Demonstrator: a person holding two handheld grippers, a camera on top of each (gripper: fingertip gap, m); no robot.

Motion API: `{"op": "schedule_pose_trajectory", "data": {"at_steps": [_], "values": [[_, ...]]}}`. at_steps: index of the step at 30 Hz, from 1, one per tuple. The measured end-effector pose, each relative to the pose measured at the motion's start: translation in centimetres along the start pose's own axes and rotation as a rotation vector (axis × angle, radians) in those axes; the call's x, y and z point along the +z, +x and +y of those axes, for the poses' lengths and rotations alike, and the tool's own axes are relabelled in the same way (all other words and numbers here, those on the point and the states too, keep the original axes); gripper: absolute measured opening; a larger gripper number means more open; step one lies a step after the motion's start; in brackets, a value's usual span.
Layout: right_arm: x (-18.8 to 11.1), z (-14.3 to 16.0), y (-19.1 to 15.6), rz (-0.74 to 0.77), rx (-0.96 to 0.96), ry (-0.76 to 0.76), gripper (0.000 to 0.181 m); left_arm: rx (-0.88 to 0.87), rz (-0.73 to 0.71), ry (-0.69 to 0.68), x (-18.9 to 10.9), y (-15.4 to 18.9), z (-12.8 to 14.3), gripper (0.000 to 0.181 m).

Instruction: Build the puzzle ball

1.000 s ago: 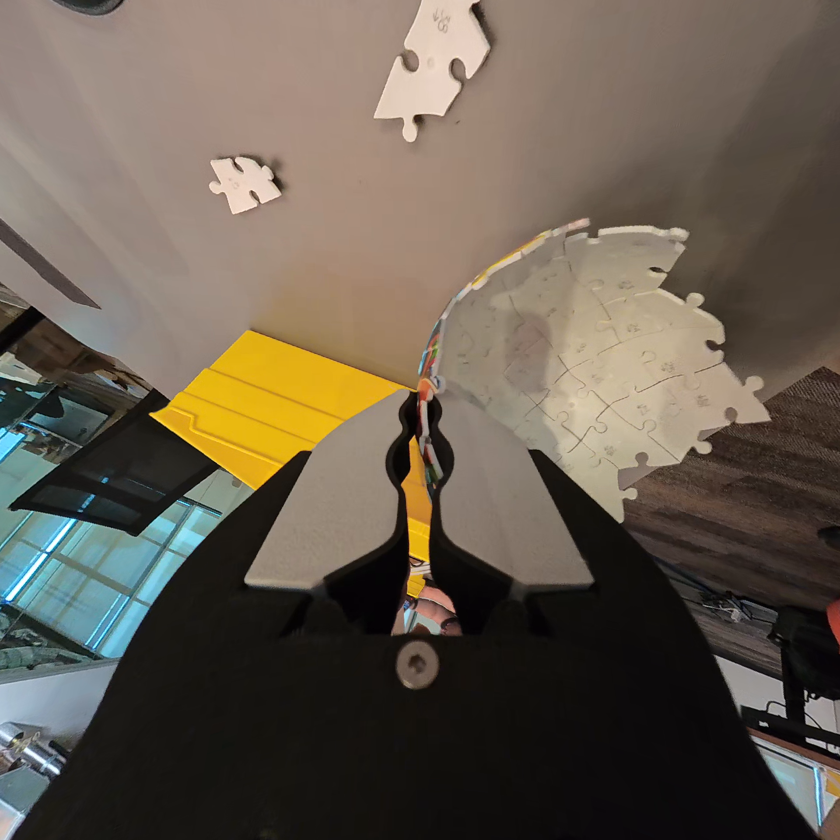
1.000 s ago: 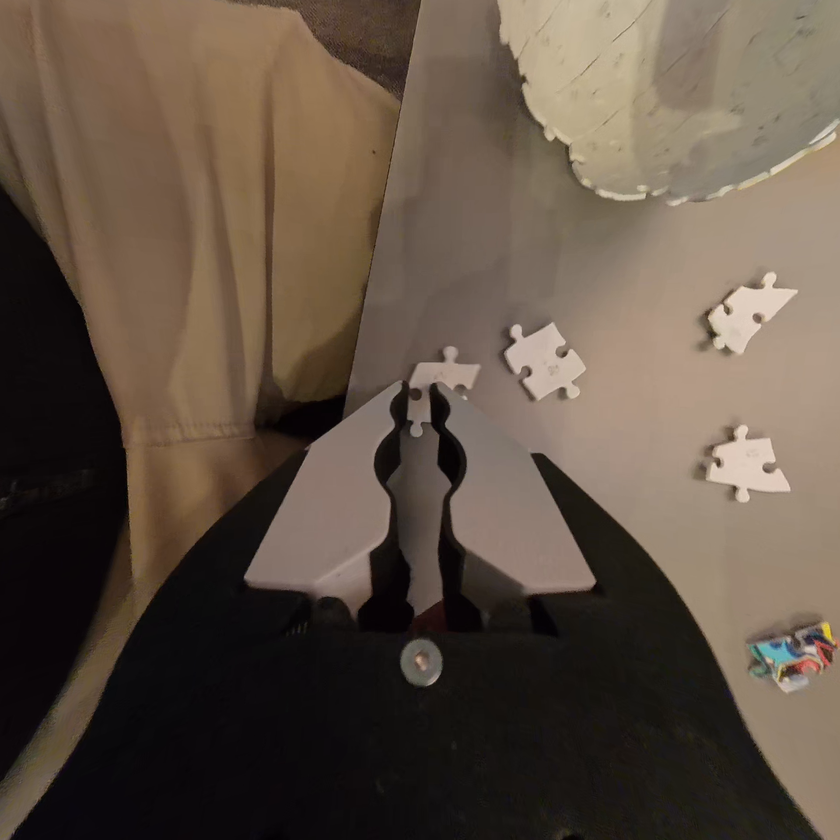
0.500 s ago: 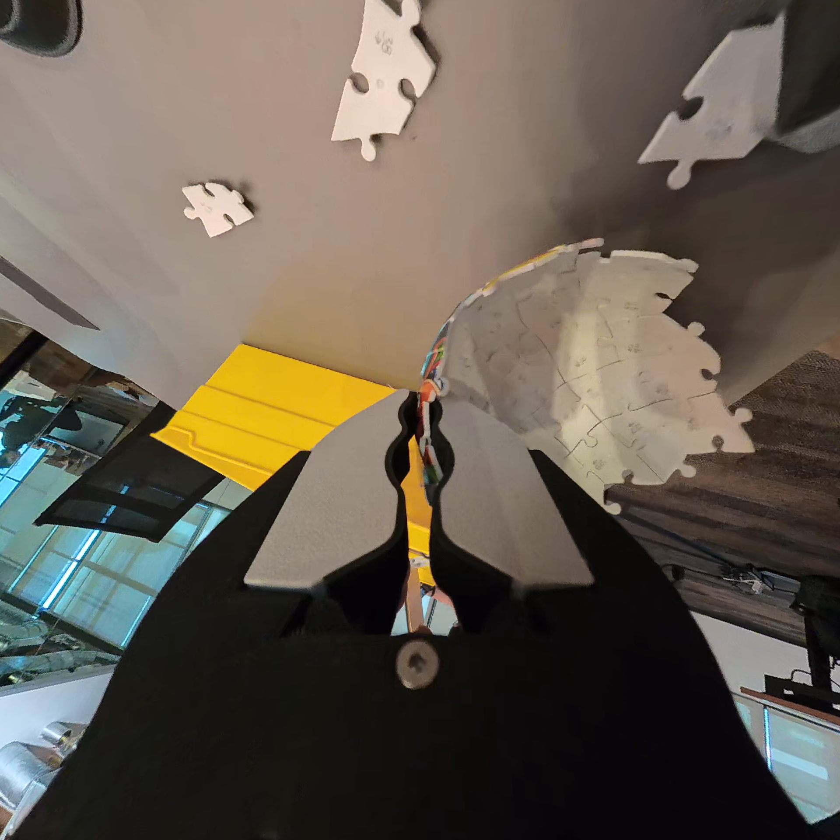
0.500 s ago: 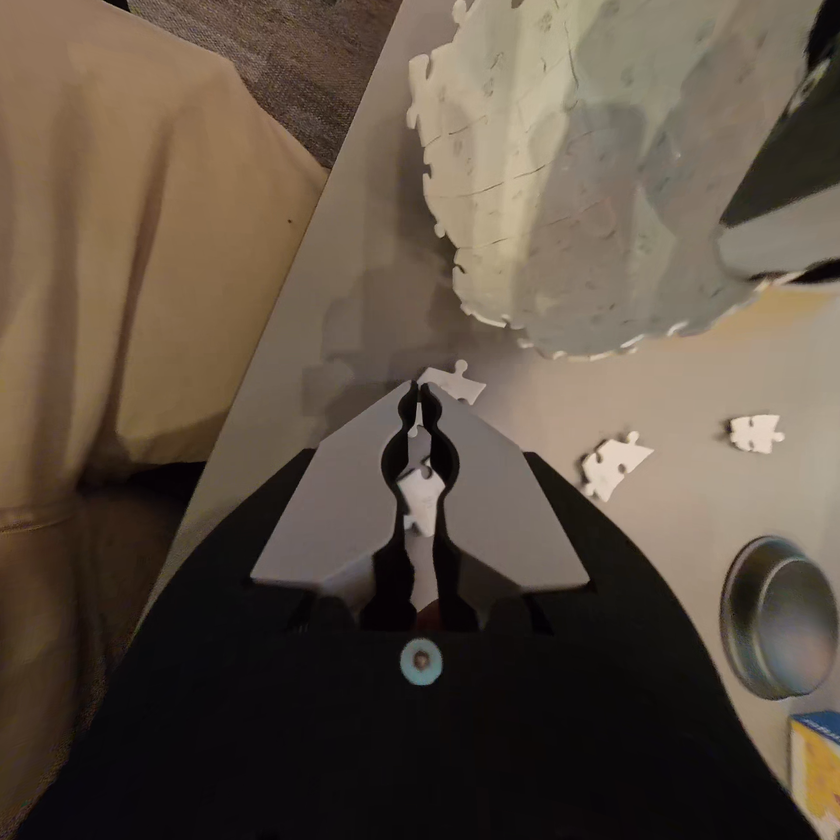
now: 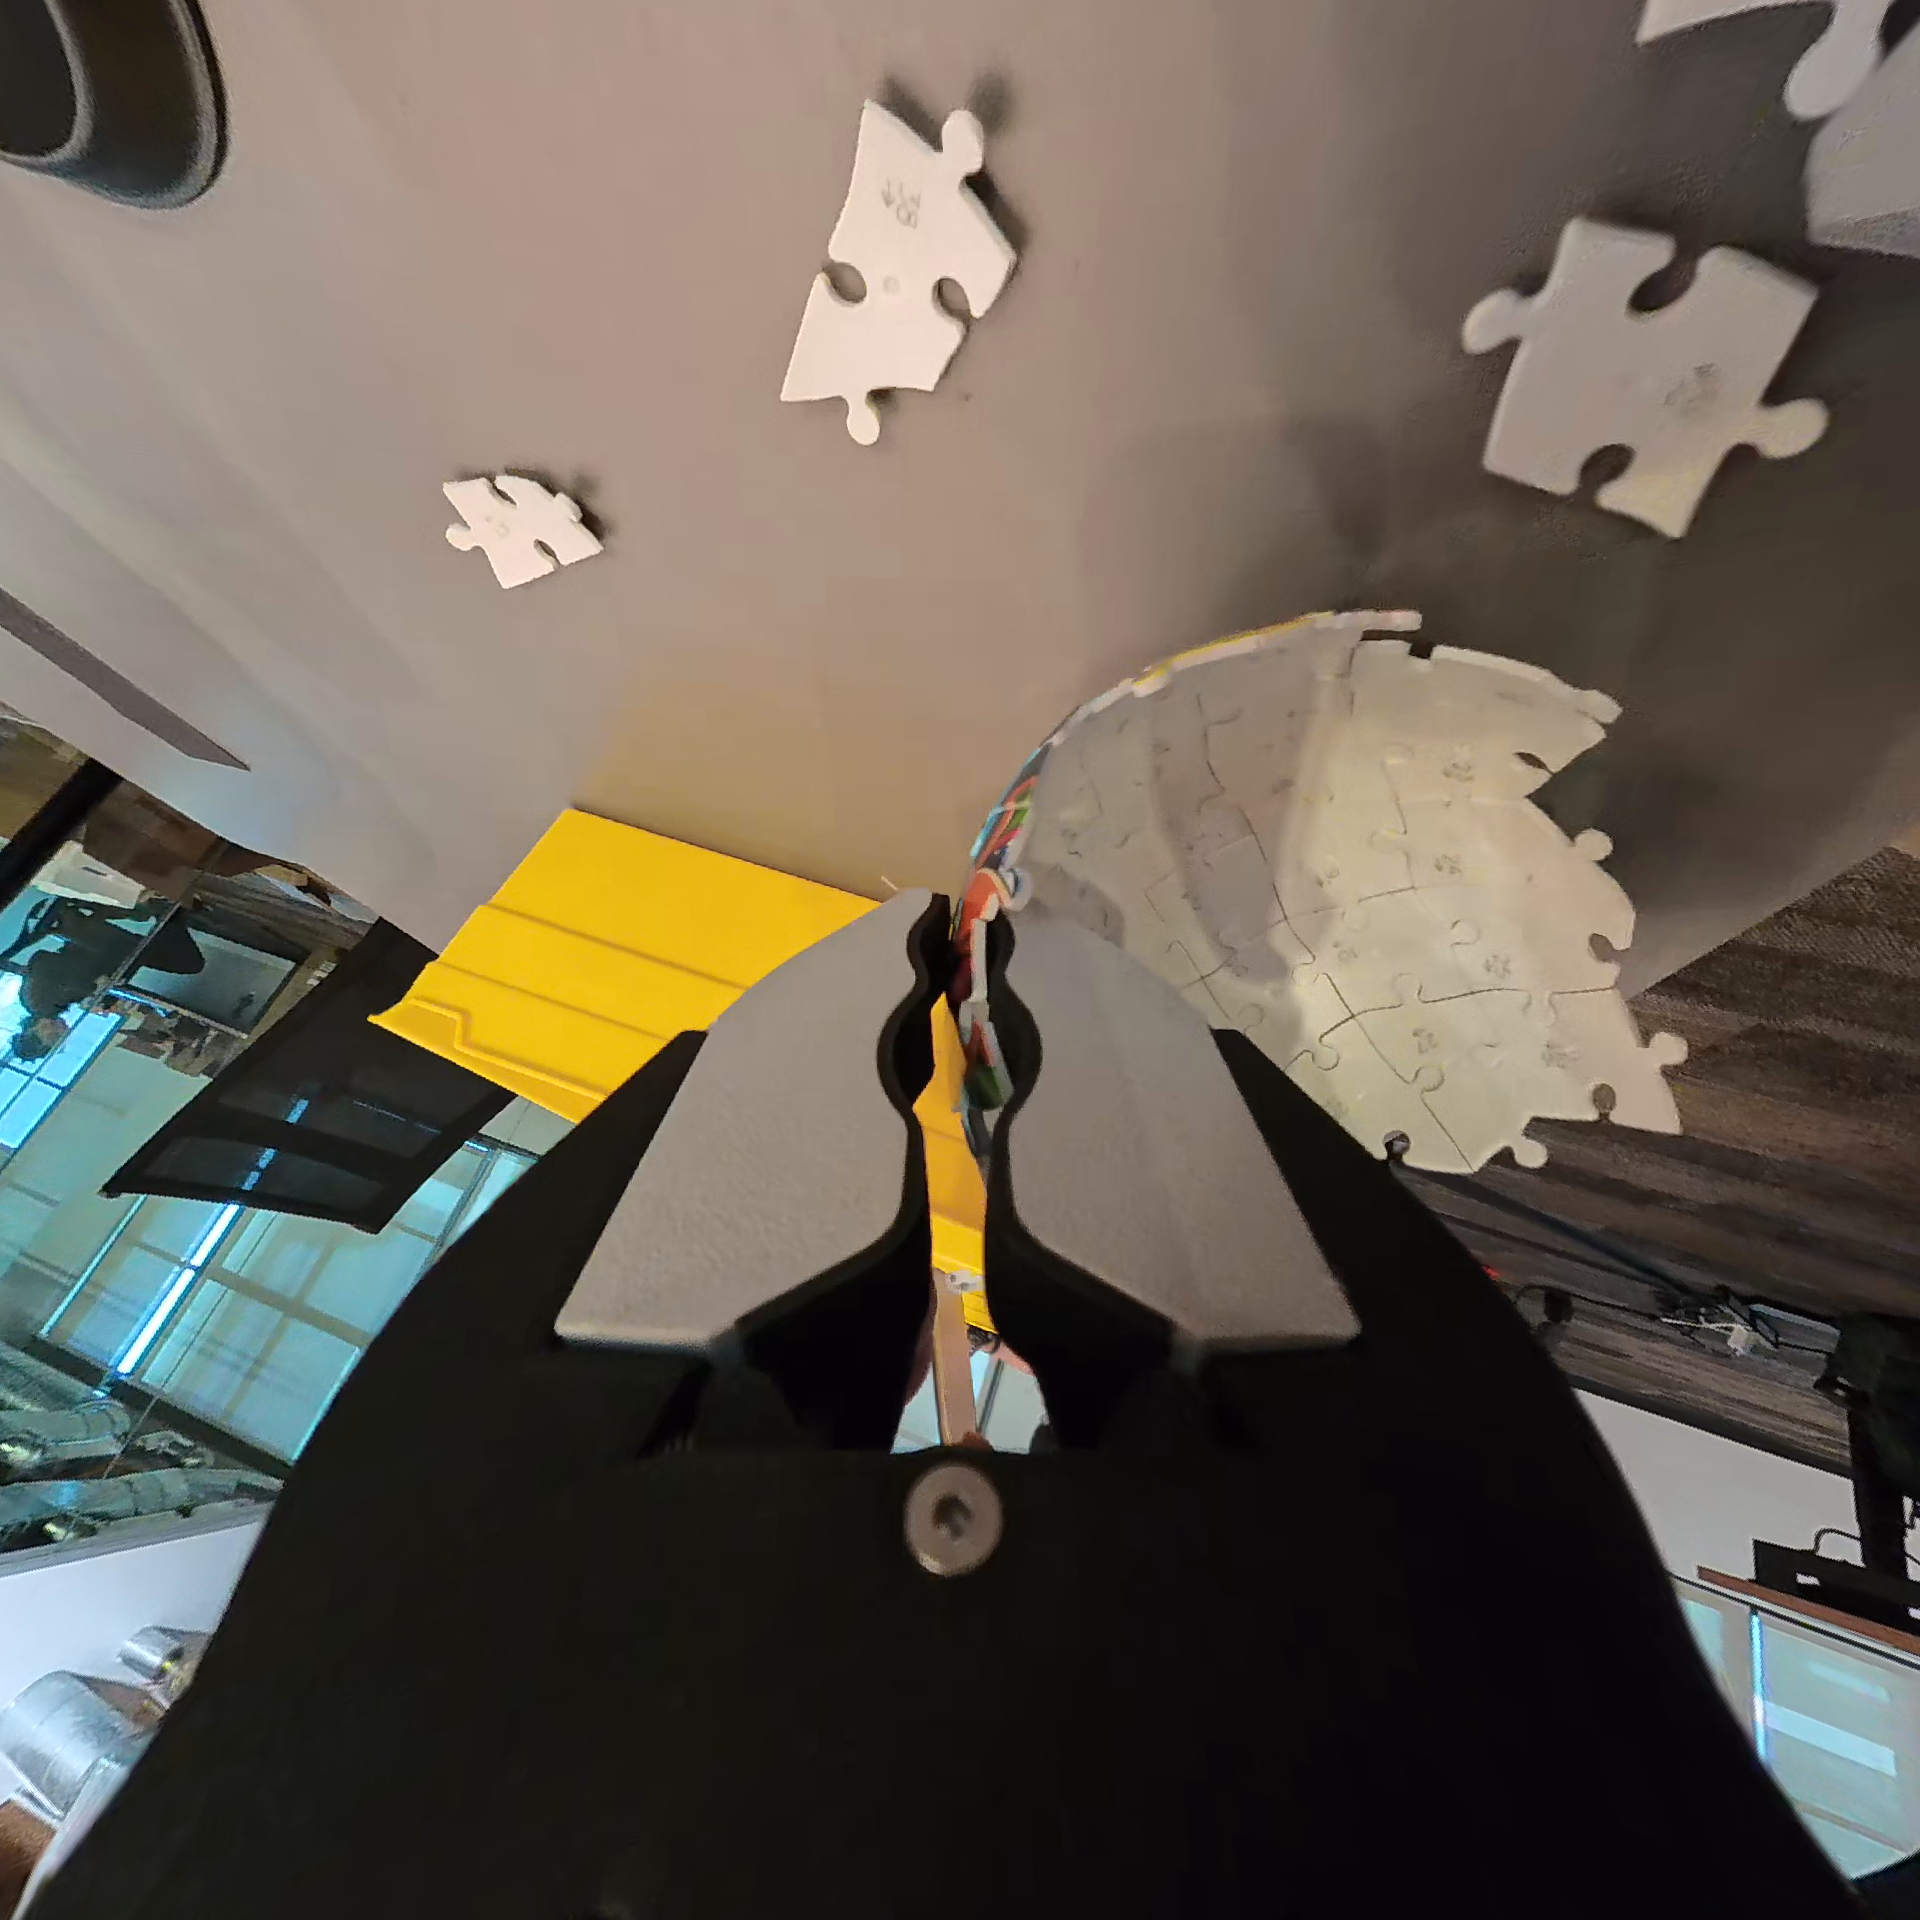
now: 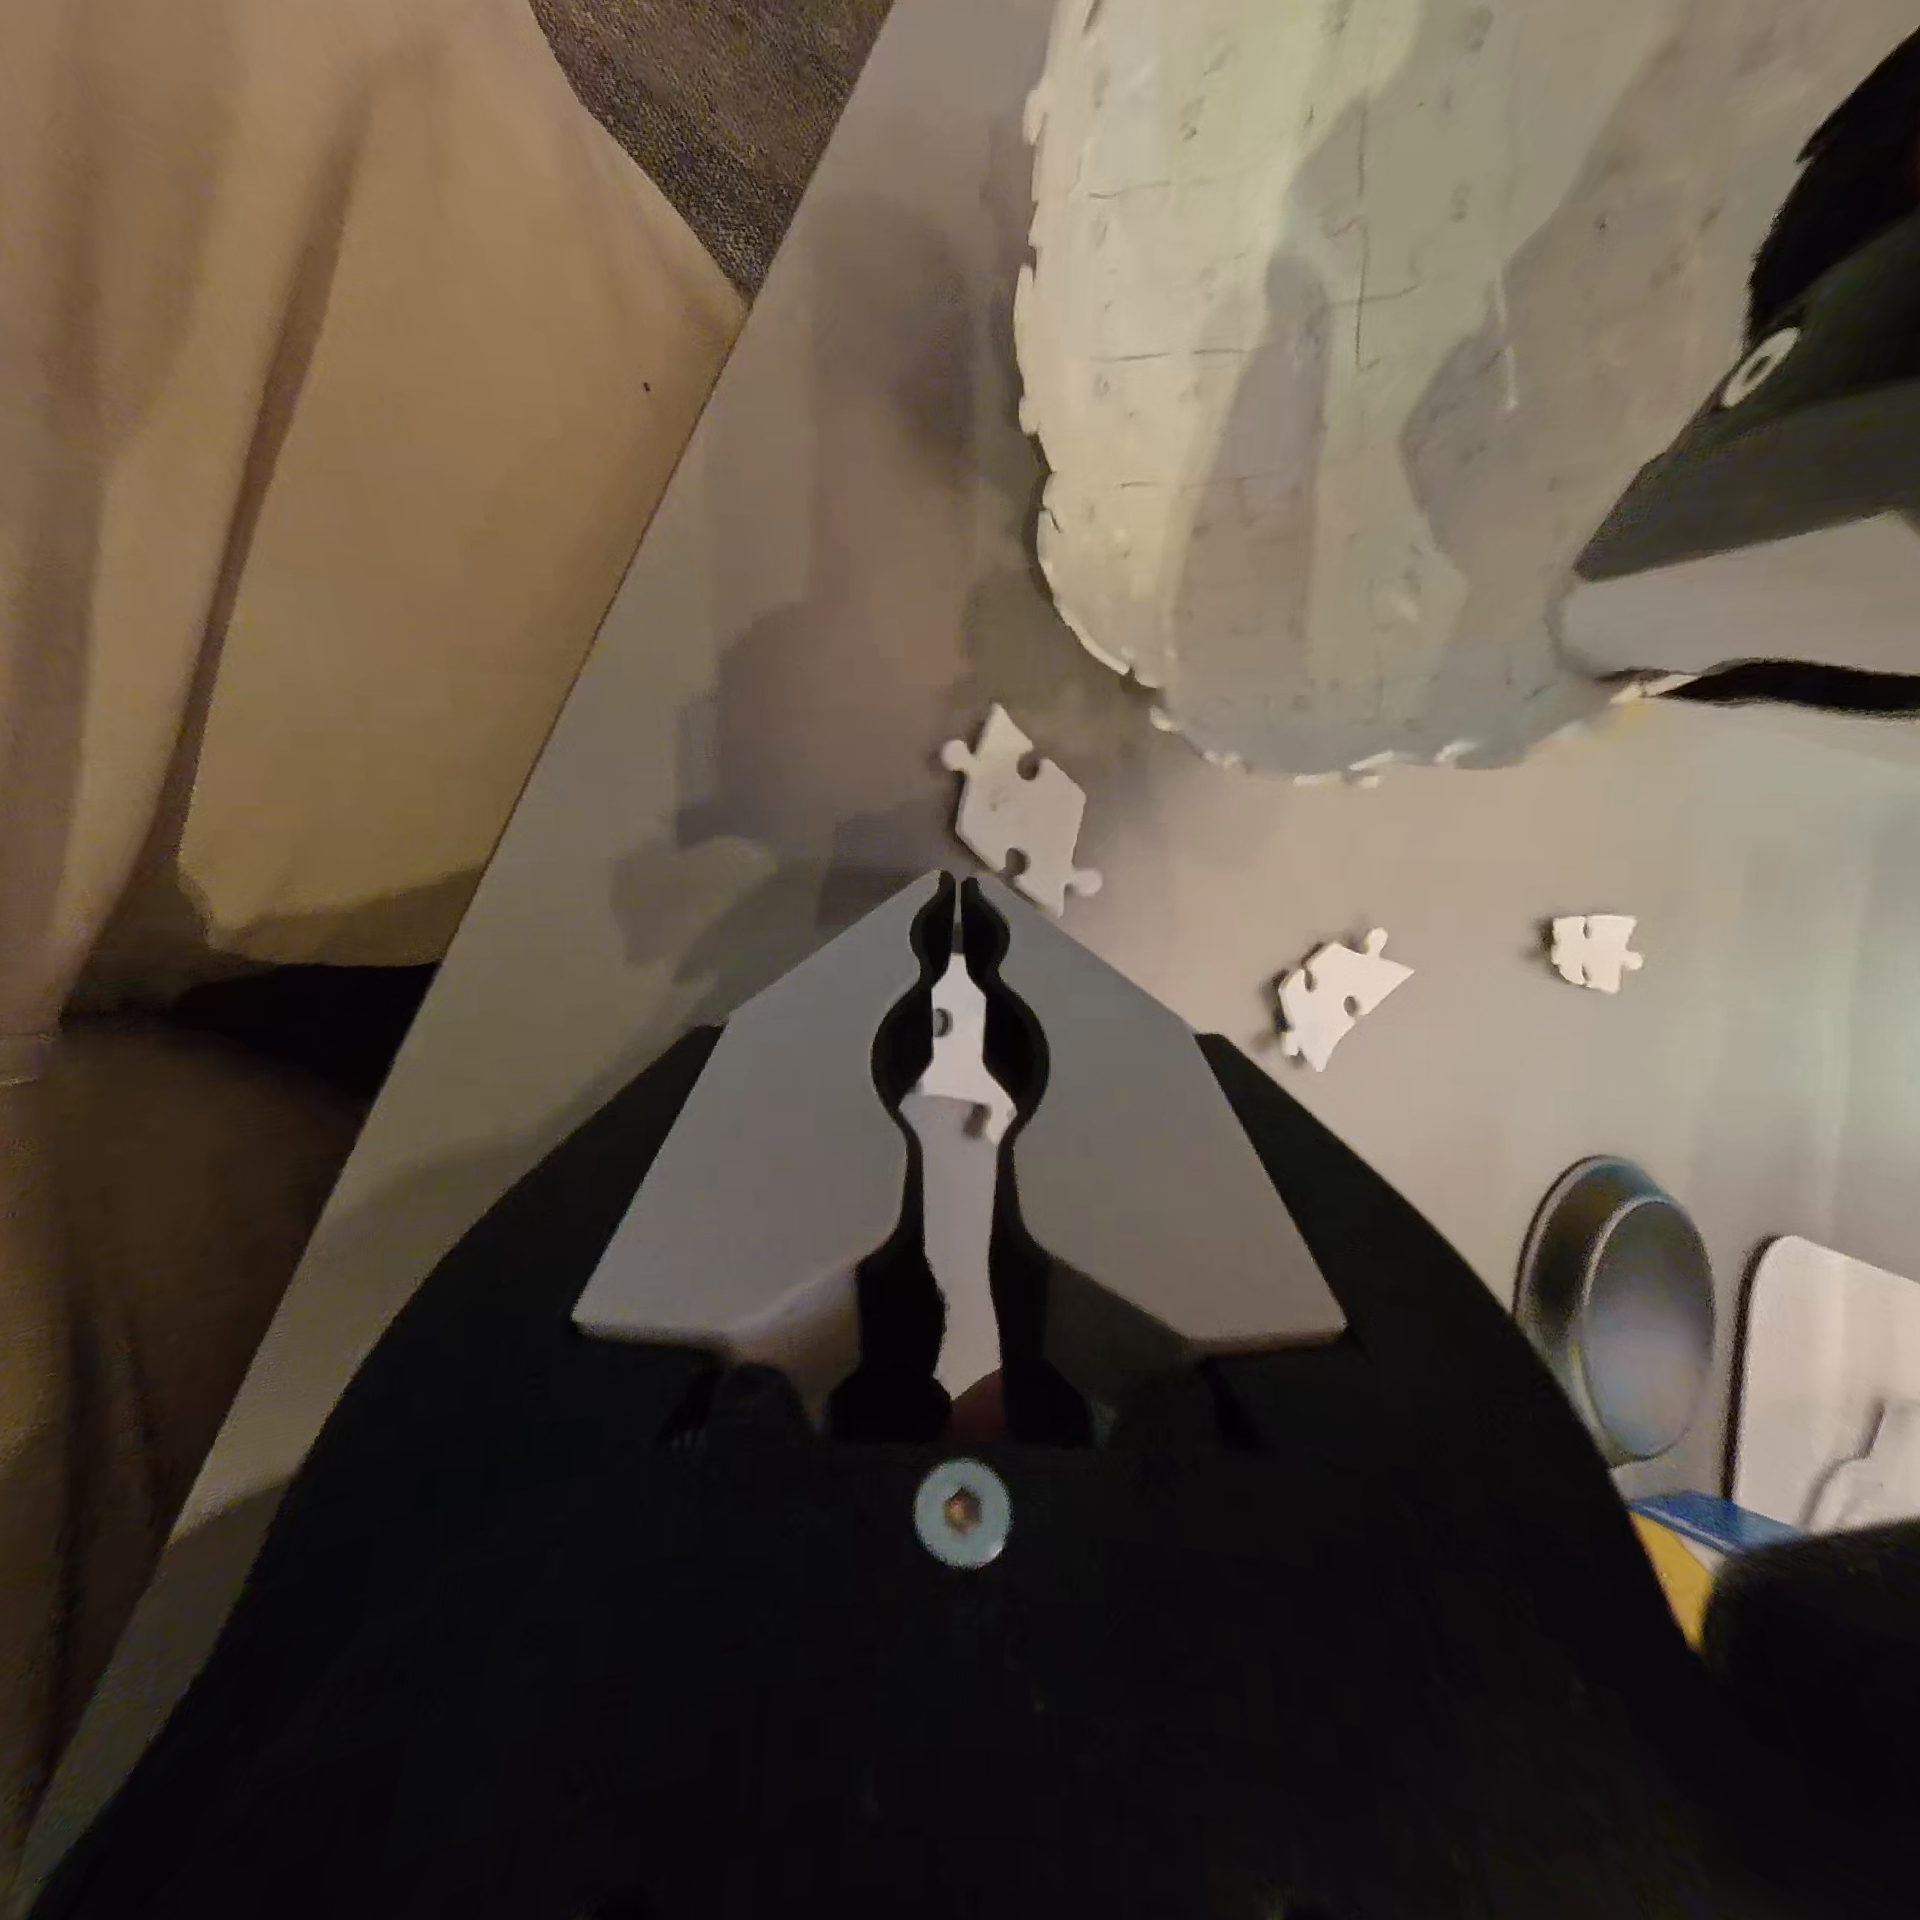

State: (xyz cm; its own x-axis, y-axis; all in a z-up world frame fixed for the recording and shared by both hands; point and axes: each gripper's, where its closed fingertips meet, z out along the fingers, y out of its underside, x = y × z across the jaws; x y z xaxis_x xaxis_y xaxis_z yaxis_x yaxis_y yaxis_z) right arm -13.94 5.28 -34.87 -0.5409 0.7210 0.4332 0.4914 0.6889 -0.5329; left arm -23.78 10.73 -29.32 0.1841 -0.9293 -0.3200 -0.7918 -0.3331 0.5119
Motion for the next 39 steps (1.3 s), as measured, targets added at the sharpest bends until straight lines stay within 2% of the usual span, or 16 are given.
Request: {"op": "schedule_pose_trajectory", "data": {"at_steps": [9, 15, 18, 21, 24, 27, 30, 39], "values": [[1.4, -1.5, 0.4, 0.012, 0.029, 0.012, 0.000, -0.012, 0.003, 0.001, 0.2, 0.0, -0.1, 0.004], [0.9, -1.7, 0.3, 0.023, 0.048, 0.030, 0.000, -0.018, 0.002, 0.009, 0.2, 0.2, -0.2, 0.005], [0.2, -1.9, 1.0, 0.078, 0.029, 0.035, 0.000, -0.024, 0.002, 0.009, 0.2, 0.2, -0.4, 0.005], [0.2, -2.3, 1.5, 0.112, 0.030, 0.051, 0.007, -0.021, 0.001, 0.005, 0.2, 0.2, -0.5, 0.005], [0.4, -1.4, 1.8, 0.126, 0.028, 0.013, 0.014, -0.021, -0.001, 0.001, 0.3, 0.2, -0.5, 0.005], [0.7, -0.5, 2.0, 0.080, 0.104, -0.019, 0.017, -0.046, 0.013, -0.005, 0.5, 0.1, -0.2, 0.006], [1.0, -0.2, 1.4, 0.042, 0.158, -0.038, 0.005, -0.047, 0.017, -0.001, 0.6, 0.1, 0.1, 0.006], [0.5, -2.0, -0.1, -0.047, 0.246, 0.052, 0.010, -0.063, 0.024, 0.012, 0.7, 0.2, 0.2, 0.006]]}}
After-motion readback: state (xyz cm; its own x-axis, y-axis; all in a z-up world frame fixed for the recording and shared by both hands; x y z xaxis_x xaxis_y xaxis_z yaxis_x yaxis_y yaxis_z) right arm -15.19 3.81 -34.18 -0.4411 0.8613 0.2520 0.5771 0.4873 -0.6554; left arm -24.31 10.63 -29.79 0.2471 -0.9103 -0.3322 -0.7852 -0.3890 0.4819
